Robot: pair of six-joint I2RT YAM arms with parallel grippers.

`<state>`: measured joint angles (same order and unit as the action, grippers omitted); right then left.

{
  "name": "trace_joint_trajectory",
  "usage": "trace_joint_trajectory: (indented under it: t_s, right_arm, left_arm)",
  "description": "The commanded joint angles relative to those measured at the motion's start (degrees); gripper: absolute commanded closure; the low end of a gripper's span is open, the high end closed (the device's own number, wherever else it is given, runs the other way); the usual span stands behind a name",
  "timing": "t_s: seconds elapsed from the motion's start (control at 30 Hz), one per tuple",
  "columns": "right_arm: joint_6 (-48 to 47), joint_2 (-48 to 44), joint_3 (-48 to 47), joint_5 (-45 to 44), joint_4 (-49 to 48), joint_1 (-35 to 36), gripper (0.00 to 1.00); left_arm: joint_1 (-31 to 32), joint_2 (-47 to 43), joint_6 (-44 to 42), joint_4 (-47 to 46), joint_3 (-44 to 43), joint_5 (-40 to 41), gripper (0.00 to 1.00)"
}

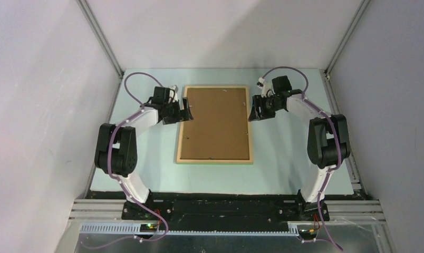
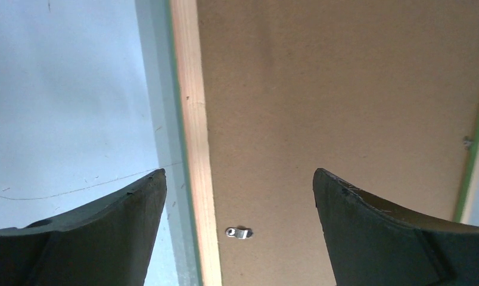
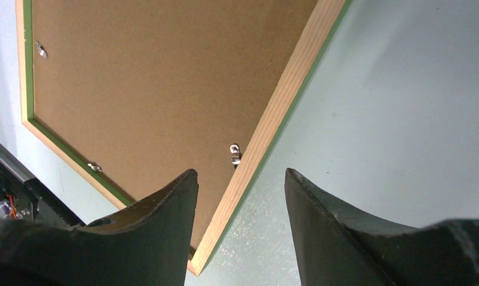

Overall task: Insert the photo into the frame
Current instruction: Move the photo frame to the center of the board.

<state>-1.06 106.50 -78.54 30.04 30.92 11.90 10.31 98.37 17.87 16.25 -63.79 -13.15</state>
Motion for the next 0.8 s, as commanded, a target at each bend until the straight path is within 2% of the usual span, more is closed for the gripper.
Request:
trace_joint_trajectory:
  t_s: [0.0, 0.1, 0.3, 0.4, 0.57, 0.77]
  right_arm:
    - [0.74, -1.17, -2.51, -2.33, -1.68, 0.18, 0.4]
    - [0.79, -0.88, -2.38, -2.55, -1.46, 0.23, 0.41]
    - [0.77, -1.21, -1.39, -2.36, -1.45, 0.25, 0.41]
    - [0.79, -1.58, -0.83, -2.25, -1.46, 0.38, 0.41]
    - [0.79, -2.23, -0.01, -1.92, -1.6, 0.56, 0.41]
    - [0.8, -2.73, 0.87, -1.82, -1.58, 0.66, 0.41]
  left_arm:
    - [-0.41, 3.31, -4.05, 0.77, -2.14, 2.49, 0.03]
    - [-0.59, 5.17, -5.0, 0.83, -2.72, 3.77, 0.05]
    - [-0.9, 6.87, -4.33, 1.29, -2.61, 2.03, 0.14]
    - [-0.86, 6.88, -3.77, 1.4, -2.24, 0.82, 0.22]
    - [-0.88, 7.62, -2.65, 1.58, -1.94, -0.67, 0.31]
    - [-0.86, 8.47, -1.54, 1.59, -1.73, -3.13, 0.5]
